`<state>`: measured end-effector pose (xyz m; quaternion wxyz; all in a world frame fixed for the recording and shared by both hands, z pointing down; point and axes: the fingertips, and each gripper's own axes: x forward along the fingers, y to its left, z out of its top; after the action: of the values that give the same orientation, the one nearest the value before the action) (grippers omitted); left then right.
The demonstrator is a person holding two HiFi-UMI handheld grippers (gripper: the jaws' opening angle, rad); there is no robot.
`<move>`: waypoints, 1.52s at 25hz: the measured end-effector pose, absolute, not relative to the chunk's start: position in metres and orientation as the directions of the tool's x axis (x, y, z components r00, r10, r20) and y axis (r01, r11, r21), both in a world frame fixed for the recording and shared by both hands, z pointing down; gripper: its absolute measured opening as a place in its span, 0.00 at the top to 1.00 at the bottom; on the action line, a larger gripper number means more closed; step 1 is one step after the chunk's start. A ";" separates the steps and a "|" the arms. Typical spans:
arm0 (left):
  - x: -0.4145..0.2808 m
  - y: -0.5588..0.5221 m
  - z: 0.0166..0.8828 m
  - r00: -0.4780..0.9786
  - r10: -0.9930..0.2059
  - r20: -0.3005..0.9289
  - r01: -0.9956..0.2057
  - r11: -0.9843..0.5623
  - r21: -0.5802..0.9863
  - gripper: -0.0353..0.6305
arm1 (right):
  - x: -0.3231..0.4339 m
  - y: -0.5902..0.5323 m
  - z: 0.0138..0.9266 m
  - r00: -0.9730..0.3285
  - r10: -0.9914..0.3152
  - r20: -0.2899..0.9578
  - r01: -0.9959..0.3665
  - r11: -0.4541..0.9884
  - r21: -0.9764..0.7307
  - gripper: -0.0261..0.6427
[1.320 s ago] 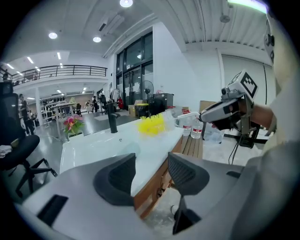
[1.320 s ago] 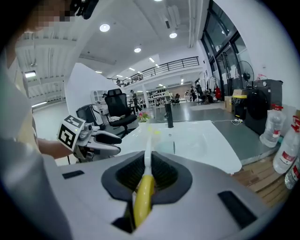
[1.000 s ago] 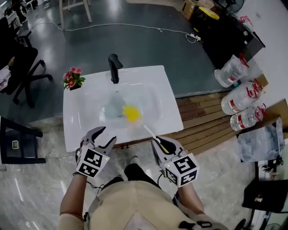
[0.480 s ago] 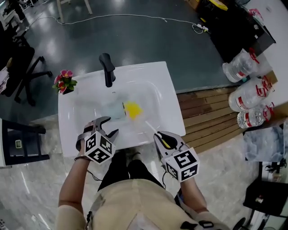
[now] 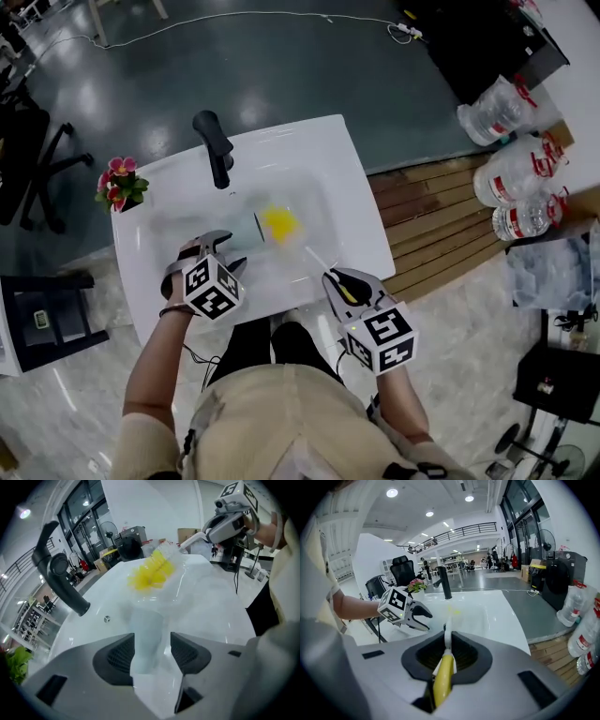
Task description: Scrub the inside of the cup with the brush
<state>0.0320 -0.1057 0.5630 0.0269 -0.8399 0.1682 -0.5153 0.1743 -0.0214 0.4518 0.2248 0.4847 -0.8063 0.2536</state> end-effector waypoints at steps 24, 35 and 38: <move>0.019 -0.134 0.603 0.450 -0.240 0.860 -0.224 -0.963 -0.152 0.52 | 0.151 -0.060 0.504 -0.453 -0.470 0.757 -0.842 0.505 -0.190 0.89; 0.017 -0.133 0.606 0.443 -0.256 0.859 -0.167 -0.965 -0.201 0.52 | 0.143 -0.063 0.491 -0.500 -0.423 0.756 -0.783 0.593 -0.187 0.89; 0.017 -0.132 0.602 0.450 -0.271 0.851 -0.166 -0.962 -0.218 0.51 | 0.140 -0.060 0.482 -0.524 -0.416 0.743 -0.767 0.610 -0.199 0.89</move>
<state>0.0168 -0.1325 0.6018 0.0515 -0.8500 0.1283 -0.5083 0.1395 -0.0600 0.4820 0.3341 0.3552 -0.8327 0.2623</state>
